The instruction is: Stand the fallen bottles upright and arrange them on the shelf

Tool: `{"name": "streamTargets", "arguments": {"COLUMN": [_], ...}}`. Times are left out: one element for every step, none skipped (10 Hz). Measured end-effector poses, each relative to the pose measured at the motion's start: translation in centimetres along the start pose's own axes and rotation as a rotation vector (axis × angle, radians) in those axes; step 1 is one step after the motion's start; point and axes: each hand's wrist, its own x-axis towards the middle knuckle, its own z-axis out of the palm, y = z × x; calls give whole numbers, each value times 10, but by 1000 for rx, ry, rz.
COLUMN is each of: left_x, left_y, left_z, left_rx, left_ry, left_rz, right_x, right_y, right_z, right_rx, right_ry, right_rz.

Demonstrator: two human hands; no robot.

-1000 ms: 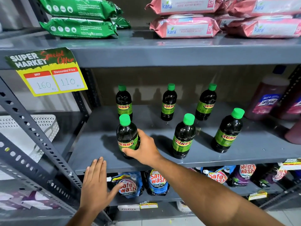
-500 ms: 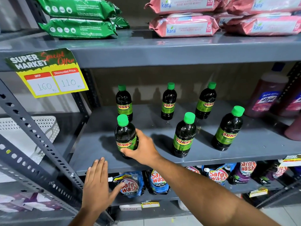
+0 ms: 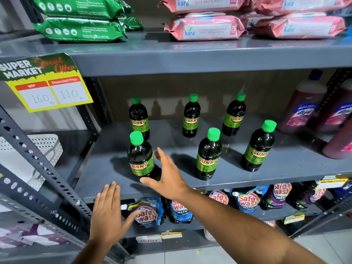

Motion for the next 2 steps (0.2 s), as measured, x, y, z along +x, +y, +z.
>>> {"name": "streamTargets", "arguments": {"left_x": [-3,2], "left_y": [6,10], "left_z": [-1,-5], "left_rx": [10,10], "left_ry": [7,-8], "left_rz": [-14,-50], "right_x": [-24,-40], "right_y": [8,18], "right_z": [-17,-33], "right_rx": [-94,-192], "right_ry": [-24,51], "right_rz": [-32,-145]}}
